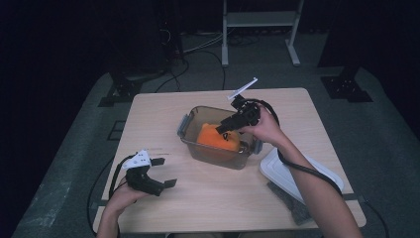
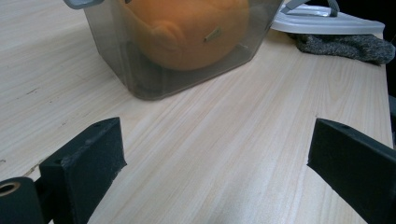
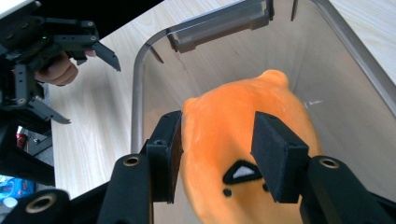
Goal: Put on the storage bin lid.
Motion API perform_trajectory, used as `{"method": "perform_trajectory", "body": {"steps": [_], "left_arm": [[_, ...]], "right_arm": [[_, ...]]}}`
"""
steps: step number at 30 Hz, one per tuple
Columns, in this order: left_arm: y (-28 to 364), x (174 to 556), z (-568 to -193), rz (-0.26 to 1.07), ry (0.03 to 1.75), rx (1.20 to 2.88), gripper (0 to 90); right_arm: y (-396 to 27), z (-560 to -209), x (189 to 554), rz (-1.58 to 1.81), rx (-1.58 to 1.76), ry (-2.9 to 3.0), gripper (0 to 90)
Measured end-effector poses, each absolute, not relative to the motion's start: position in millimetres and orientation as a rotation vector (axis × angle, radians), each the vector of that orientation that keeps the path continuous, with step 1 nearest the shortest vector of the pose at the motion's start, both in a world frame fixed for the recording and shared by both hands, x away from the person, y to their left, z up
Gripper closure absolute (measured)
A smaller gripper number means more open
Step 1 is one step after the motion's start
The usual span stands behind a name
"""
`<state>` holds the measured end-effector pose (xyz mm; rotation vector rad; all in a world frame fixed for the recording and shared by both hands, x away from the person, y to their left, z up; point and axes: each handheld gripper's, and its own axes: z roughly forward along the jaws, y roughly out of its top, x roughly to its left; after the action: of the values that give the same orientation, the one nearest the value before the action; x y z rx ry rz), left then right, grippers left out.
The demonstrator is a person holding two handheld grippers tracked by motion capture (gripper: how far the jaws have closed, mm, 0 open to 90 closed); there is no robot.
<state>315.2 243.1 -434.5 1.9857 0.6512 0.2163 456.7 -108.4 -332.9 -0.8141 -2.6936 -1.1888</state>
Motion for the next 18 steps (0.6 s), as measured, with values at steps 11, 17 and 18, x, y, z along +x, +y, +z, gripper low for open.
{"method": "perform_trajectory", "body": {"steps": [11, 17, 18], "left_arm": [[243, 315, -435, 0.219, 0.648, 1.995, 3.1], [243, 316, -436, 0.217, 0.655, 1.997, 3.1], [243, 316, -436, 0.218, 0.654, 1.998, 3.1]], "right_arm": [[-139, -321, 439, -1.249, -0.834, -2.691, 50.0], [-163, -314, 424, -1.297, -0.847, -2.699, 48.0], [-167, -314, 422, -1.304, -0.849, -2.697, 47.7]]}}
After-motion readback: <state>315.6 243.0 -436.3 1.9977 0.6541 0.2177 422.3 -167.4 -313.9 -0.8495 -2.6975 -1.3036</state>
